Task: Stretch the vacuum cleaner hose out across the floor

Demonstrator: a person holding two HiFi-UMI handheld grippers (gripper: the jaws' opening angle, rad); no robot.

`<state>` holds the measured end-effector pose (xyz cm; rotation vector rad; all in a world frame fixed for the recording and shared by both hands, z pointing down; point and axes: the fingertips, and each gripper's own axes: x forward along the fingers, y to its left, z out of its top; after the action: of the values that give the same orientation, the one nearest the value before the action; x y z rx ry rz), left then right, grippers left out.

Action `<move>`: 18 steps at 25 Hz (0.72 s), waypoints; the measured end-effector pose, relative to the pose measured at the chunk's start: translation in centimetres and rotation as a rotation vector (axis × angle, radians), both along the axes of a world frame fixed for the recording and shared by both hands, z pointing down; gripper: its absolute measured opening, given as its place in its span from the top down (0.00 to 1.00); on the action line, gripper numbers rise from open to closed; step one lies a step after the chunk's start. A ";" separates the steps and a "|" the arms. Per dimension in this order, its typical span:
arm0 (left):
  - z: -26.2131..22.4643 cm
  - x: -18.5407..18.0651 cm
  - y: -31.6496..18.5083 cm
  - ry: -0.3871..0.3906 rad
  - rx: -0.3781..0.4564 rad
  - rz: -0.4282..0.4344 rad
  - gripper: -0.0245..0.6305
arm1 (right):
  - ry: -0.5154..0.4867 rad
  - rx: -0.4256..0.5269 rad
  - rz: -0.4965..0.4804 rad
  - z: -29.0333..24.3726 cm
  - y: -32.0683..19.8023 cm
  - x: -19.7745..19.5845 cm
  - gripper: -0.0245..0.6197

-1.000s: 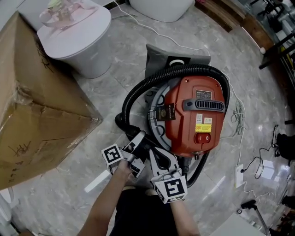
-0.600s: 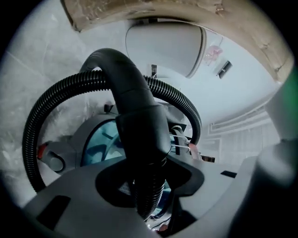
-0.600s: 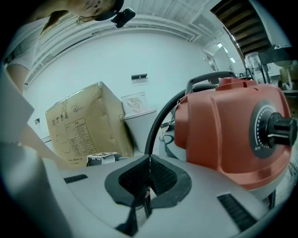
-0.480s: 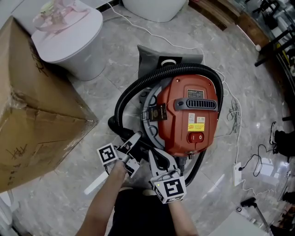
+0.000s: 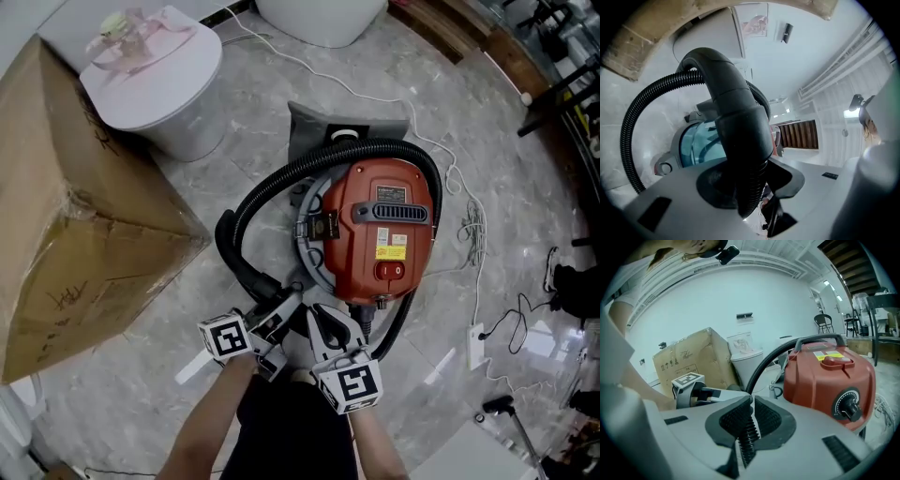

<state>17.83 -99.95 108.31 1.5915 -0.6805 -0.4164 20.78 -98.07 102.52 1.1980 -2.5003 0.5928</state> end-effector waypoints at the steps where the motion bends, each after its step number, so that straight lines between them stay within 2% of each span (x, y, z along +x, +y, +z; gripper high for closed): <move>1: -0.6 -0.3 0.3 -0.012 0.000 0.006 0.70 | 0.000 -0.007 -0.001 -0.4 0.2 0.1 0.93; 5: -3.8 -0.5 1.5 -0.055 0.029 0.042 0.70 | -0.007 -0.034 -0.044 -2.5 1.6 -0.2 0.90; 8: -6.4 -0.2 2.0 -0.084 0.080 0.085 0.70 | 0.024 -0.046 -0.177 -4.3 2.8 -1.5 0.68; 10: -7.9 -0.1 2.4 -0.089 0.102 0.103 0.70 | 0.041 -0.056 -0.240 -4.8 3.7 -2.1 0.62; 14: -10.5 -0.3 2.8 -0.058 0.119 0.105 0.70 | 0.069 -0.075 -0.270 -5.5 4.4 -2.4 0.61; 18: -12.8 -0.4 3.8 -0.068 0.155 0.142 0.70 | 0.091 -0.106 -0.326 -6.4 5.4 -3.4 0.61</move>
<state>17.48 -96.15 95.46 1.7955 -0.5936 -0.3170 17.38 -92.65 96.11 0.7406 -2.4776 0.5607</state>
